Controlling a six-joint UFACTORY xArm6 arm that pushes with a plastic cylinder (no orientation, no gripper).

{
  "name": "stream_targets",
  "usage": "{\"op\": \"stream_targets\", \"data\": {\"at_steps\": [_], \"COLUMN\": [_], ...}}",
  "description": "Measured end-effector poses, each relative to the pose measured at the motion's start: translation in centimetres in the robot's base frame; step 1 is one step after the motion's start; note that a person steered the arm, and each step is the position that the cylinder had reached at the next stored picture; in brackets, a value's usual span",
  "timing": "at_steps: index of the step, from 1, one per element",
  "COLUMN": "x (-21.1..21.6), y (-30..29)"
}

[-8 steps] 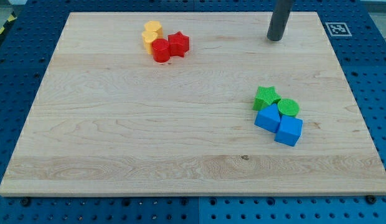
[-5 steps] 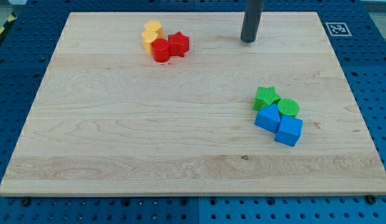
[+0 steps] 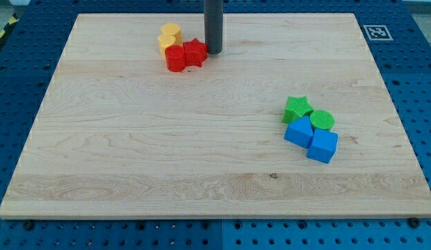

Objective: Place the red star parallel to green star

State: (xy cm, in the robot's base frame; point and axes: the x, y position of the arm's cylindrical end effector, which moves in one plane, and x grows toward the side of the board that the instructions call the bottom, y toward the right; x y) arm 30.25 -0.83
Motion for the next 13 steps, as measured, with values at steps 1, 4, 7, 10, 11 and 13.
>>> {"op": "stream_targets", "data": {"at_steps": [1, 4, 7, 10, 11, 13], "x": [-3.9, -1.5, 3.4, 7.6, 10.4, 12.2], "y": [-0.4, -5.1, 2.1, -1.3, -2.1, -2.2]}}
